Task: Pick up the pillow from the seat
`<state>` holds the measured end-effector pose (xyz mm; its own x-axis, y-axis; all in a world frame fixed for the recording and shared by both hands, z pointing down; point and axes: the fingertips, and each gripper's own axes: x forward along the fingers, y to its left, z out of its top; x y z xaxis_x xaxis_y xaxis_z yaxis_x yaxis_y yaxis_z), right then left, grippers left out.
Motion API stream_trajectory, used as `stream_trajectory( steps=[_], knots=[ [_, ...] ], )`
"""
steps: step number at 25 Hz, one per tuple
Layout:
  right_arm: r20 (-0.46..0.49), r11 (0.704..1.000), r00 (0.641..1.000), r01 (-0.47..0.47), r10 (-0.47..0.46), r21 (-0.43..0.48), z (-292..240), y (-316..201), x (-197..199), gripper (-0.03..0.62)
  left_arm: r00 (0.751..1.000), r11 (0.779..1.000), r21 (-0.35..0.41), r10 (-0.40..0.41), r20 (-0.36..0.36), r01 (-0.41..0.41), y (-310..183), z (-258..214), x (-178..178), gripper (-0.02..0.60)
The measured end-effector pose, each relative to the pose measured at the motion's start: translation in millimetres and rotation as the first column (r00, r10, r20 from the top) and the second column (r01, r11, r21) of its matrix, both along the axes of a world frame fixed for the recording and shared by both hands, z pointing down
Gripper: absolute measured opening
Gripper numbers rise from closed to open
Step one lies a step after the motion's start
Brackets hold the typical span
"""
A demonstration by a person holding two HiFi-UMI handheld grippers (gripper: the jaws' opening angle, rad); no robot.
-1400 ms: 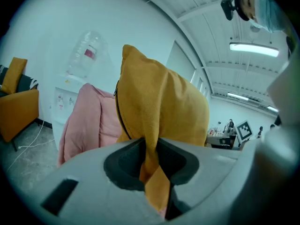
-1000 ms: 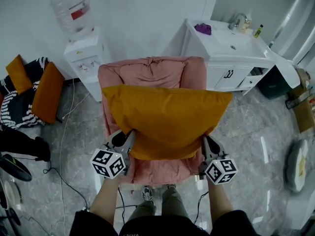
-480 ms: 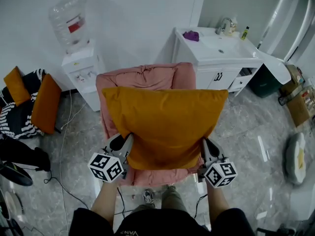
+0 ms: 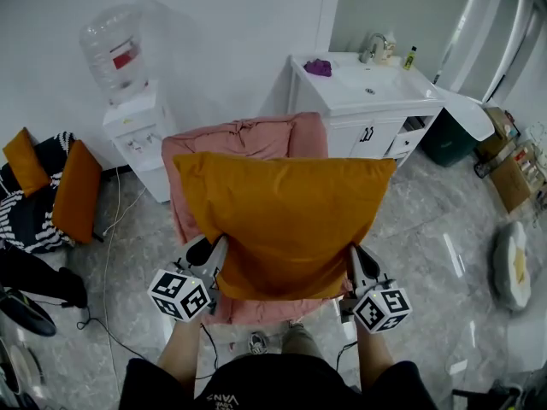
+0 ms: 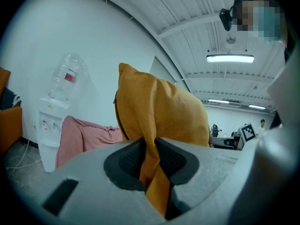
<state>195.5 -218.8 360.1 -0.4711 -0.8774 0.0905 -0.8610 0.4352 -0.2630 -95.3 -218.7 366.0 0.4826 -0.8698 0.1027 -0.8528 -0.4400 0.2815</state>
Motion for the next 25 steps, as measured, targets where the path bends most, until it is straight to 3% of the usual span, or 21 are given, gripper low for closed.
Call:
stream_trajectory(
  steps=[25],
  knots=[
    [0.01, 0.996, 0.999, -0.036, 0.035, 0.078, -44, 29, 14, 0.006, 0.998, 0.996, 0.068, 0.058, 0.018, -0.059, 14, -40, 15, 0.08]
  ],
)
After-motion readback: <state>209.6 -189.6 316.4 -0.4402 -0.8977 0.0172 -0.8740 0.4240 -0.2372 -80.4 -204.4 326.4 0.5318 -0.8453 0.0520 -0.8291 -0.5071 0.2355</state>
